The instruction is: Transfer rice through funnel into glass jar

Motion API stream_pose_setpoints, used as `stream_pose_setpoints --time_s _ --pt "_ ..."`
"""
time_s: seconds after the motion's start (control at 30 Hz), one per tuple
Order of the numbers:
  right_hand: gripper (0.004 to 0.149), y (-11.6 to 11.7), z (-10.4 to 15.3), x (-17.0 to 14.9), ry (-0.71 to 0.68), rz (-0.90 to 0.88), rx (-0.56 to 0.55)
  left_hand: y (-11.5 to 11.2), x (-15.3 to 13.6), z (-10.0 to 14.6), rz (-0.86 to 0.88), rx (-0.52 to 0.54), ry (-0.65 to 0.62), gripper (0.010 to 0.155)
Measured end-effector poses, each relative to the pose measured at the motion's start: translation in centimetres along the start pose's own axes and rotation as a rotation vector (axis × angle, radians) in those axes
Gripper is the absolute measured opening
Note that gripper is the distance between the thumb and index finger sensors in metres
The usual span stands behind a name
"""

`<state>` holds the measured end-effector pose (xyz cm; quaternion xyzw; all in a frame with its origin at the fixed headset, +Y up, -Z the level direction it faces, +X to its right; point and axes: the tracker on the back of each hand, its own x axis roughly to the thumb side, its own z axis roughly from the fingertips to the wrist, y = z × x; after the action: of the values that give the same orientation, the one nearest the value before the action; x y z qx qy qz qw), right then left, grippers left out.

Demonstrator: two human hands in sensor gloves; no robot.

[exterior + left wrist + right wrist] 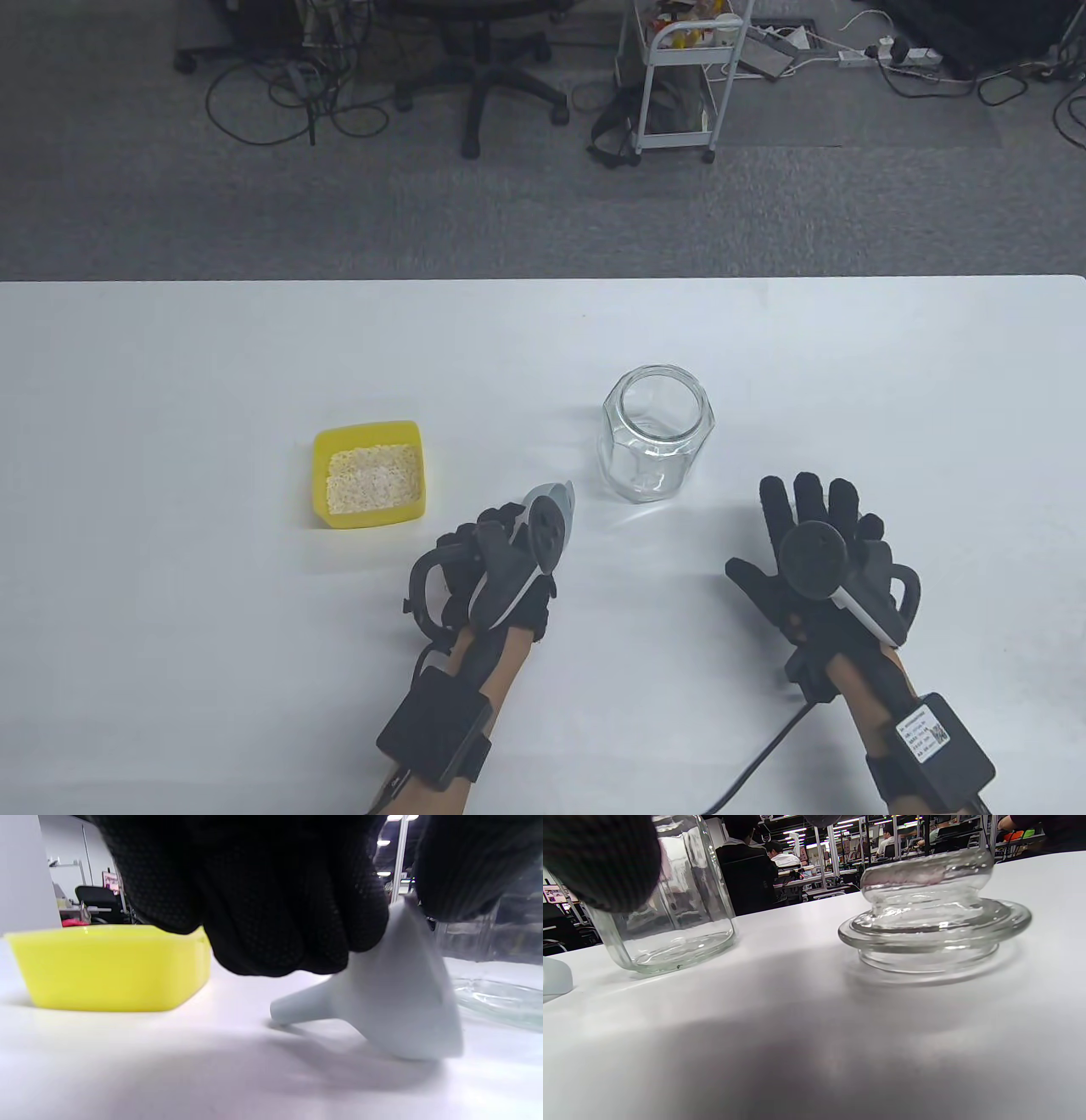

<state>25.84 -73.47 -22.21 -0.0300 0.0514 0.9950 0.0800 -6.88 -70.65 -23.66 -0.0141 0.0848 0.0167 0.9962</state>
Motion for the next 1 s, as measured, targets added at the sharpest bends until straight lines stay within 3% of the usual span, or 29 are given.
stream_pose_setpoints --time_s 0.13,0.3,0.47,0.6,0.73,0.9,1.0 --pt "0.095 -0.1 0.0 -0.1 0.011 -0.007 0.005 -0.9 0.0 -0.2 -0.002 -0.025 -0.023 0.047" --pt "0.094 -0.1 -0.1 -0.5 0.030 -0.020 0.014 -0.9 -1.5 0.1 0.158 -0.005 -0.076 0.042" --pt "0.093 -0.1 -0.3 -0.6 0.036 -0.031 0.010 3.0 -3.3 1.1 0.476 0.104 -0.102 0.042" --pt "0.093 -0.1 -0.3 -0.6 0.029 -0.029 0.002 7.0 -3.3 0.5 0.779 0.083 -0.163 0.042" --pt "0.093 0.0 -0.4 -0.6 0.026 -0.024 -0.004 9.3 -1.1 -2.0 0.896 -0.061 -0.262 0.043" --pt "0.094 -0.3 -0.2 -0.6 0.015 -0.040 -0.009 7.7 2.4 -5.1 0.925 -0.268 -0.246 0.043" --pt "0.094 -0.5 -0.1 -0.6 0.009 -0.037 -0.013 6.7 3.9 -6.4 0.926 -0.339 -0.214 0.043"
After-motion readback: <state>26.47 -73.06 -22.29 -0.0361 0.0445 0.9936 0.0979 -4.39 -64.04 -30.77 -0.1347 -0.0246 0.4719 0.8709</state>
